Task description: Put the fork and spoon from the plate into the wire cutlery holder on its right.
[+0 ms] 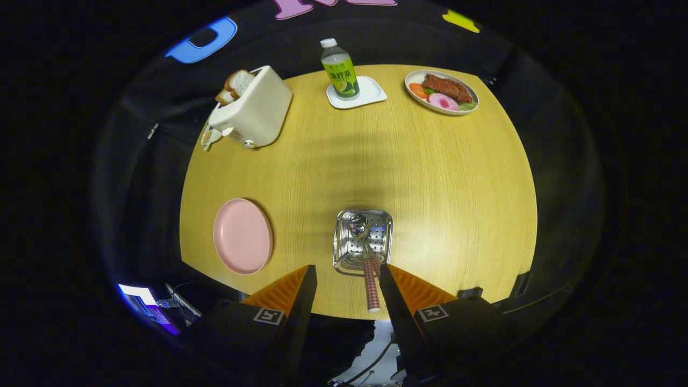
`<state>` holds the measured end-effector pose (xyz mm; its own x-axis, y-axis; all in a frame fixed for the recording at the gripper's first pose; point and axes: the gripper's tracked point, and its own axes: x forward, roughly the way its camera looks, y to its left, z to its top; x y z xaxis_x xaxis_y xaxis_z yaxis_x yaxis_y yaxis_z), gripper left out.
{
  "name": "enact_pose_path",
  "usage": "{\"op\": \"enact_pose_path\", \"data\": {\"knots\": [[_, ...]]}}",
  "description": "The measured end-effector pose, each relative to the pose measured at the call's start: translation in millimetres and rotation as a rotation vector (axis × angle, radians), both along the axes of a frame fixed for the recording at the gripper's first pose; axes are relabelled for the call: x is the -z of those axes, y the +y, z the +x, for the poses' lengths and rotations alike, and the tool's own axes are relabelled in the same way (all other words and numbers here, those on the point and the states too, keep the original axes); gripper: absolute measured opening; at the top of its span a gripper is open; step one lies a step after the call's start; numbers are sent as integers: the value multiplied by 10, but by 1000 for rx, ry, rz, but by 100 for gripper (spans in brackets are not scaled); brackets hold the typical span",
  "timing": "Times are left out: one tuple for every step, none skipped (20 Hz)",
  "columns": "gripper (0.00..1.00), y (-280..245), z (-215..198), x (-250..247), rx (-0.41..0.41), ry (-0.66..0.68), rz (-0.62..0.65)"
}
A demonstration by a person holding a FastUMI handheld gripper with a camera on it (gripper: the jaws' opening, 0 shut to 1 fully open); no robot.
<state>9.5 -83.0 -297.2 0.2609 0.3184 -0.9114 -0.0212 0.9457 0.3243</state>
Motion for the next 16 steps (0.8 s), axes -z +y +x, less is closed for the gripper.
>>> {"op": "enact_pose_path", "data": {"knots": [[75, 33, 25, -92, 15, -49, -1], [77, 56, 32, -182, 27, -95, -5], [89, 57, 56, -264, 41, -145, -22], [96, 78, 57, -350, 46, -195, -33], [100, 82, 82, -454, 57, -252, -50], [100, 89, 86, -537, 63, -300, -63], [100, 89, 115, -656, 76, -358, -80], [100, 105, 145, -777, 85, -419, -93], [100, 112, 179, -909, 89, -483, -106], [100, 119, 191, -1024, 87, -542, -124], [100, 135, 213, -1154, 84, -598, -139], [100, 155, 230, -1285, 84, -654, -148], [100, 202, 246, -1411, 83, -703, -150], [100, 245, 239, -1527, 88, -752, -156], [99, 274, 219, -1629, 94, -787, -166], [99, 309, 192, -1735, 101, -818, -169]]}}
